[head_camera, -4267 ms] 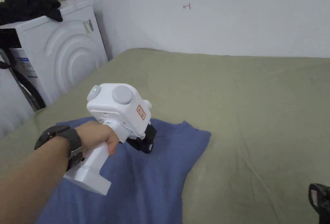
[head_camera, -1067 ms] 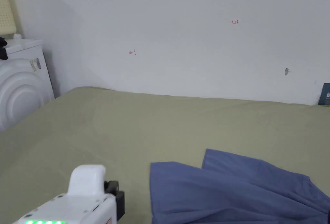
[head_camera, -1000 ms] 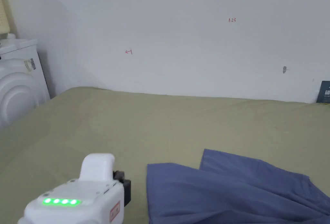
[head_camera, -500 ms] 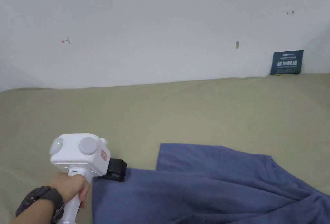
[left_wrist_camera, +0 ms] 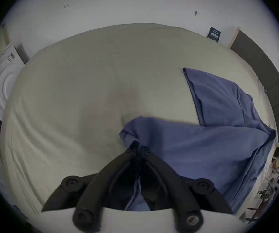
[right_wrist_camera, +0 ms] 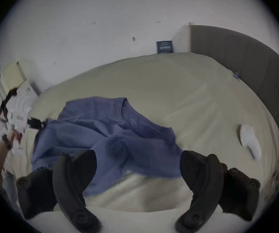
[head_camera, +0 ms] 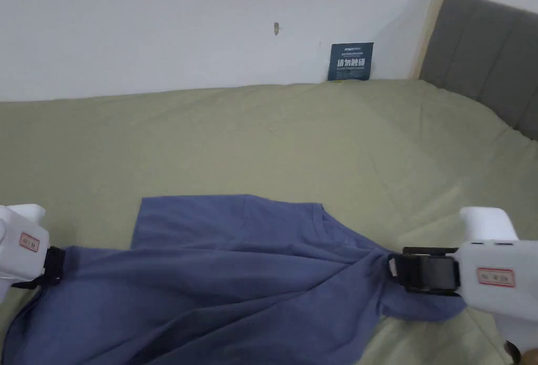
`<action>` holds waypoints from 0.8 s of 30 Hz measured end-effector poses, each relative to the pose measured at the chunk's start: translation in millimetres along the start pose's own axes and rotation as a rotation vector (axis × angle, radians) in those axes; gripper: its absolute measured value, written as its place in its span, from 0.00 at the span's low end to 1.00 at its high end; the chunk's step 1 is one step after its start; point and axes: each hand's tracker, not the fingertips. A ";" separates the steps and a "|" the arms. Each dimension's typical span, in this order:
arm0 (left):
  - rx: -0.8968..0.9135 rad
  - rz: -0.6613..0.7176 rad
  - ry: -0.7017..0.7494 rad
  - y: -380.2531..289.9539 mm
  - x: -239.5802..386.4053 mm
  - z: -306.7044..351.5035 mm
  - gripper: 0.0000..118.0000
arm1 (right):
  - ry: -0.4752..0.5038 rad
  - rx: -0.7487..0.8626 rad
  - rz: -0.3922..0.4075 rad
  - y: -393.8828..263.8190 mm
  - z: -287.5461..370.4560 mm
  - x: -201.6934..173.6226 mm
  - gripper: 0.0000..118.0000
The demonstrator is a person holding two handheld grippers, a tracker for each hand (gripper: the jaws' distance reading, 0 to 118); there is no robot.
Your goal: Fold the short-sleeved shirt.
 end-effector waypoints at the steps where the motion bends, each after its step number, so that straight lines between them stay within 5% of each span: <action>1: 0.001 0.011 -0.008 -0.1 -2.6 0.6 0.03 | -0.002 -0.030 0.082 3.7 -13.6 -4.5 0.89; 4: 0.001 0.038 -0.050 -4.8 -7.8 3.4 0.03 | -0.060 -0.108 0.267 6.7 -49.2 -10.9 0.88; 5: 0.000 0.055 -0.061 -6.2 -10.2 2.8 0.03 | -0.070 -0.163 0.266 4.3 -57.0 -15.1 0.77; 6: 0.000 0.064 -0.070 -7.5 -11.8 2.2 0.03 | -0.087 -0.195 0.271 3.0 -59.9 -16.0 0.50; 7: 0.002 0.081 -0.083 -9.4 -12.0 3.9 0.03 | -0.086 -0.201 0.280 1.6 -60.7 -17.3 0.12; 8: 0.007 0.091 -0.093 -11.0 -13.2 5.1 0.03 | -0.029 -0.175 0.285 -1.3 -57.2 -20.3 0.05; 10: 0.019 0.088 -0.096 -14.1 -13.1 9.6 0.03 | -0.071 -0.102 0.315 -4.3 -44.8 -31.2 0.05; 24: 0.479 0.046 -0.154 24.9 -21.3 177.7 0.03 | 0.086 0.348 0.253 106.4 33.9 -93.2 0.05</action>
